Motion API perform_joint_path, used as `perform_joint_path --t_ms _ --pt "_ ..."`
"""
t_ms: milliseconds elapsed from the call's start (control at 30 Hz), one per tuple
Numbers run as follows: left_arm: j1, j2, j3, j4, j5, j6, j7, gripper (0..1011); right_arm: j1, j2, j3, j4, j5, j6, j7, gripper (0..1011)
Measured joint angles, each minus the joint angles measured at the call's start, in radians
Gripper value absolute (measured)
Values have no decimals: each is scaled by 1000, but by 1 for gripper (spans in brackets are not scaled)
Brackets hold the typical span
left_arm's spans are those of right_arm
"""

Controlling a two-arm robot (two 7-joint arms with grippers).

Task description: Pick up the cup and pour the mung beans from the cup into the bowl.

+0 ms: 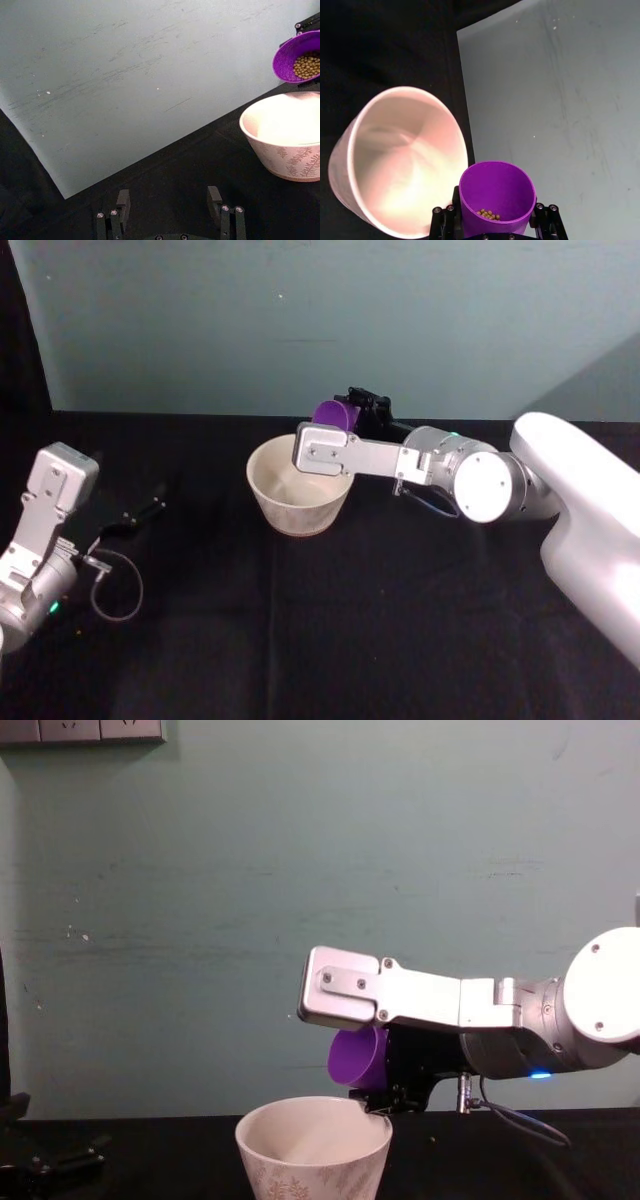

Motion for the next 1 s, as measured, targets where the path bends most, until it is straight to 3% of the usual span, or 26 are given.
perform_joint_path --t_ms 1000 --pt "0 0 0 0 0 0 0 1011 27 -15 -38 18 -119 6 0 729"
